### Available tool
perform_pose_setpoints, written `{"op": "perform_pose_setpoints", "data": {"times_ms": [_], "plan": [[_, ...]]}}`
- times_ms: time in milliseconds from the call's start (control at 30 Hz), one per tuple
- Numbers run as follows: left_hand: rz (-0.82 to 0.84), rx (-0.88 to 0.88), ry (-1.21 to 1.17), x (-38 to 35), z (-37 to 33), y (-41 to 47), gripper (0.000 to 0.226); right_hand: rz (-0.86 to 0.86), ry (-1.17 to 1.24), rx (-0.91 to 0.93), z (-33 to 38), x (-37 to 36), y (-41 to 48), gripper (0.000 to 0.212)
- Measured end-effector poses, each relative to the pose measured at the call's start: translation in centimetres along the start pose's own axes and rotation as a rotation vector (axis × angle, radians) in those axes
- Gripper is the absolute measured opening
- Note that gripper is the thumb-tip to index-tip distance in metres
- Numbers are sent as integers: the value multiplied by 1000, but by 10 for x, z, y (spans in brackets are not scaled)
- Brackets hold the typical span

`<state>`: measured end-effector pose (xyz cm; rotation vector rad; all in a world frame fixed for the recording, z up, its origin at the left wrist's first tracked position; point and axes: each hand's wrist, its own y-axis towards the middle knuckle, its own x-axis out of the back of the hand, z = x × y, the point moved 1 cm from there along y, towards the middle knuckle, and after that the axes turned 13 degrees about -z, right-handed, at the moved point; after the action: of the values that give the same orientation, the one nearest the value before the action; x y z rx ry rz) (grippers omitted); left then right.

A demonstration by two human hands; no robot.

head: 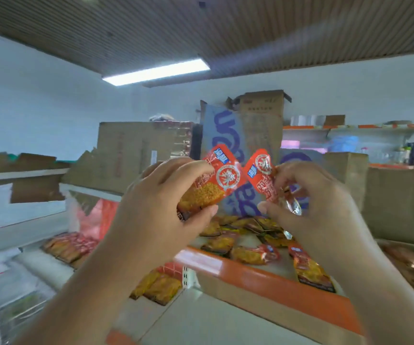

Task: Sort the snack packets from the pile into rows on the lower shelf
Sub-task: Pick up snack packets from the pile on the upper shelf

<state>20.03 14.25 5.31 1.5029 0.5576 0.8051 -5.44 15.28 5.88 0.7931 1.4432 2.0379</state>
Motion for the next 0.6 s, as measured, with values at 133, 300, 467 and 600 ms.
{"op": "perform_pose_setpoints", "data": {"times_ms": [133, 300, 467, 600], "plan": [[6, 69, 100, 65, 67, -20, 56, 30, 93, 38, 54, -83, -5, 32], [22, 130, 215, 137, 133, -46, 57, 85, 201, 36, 116, -178, -23, 33], [38, 205, 314, 187, 187, -75, 60, 133, 342, 5, 155, -259, -40, 32], [53, 291, 396, 212, 223, -96, 60, 168, 441, 11, 169, -314, -49, 29]]}}
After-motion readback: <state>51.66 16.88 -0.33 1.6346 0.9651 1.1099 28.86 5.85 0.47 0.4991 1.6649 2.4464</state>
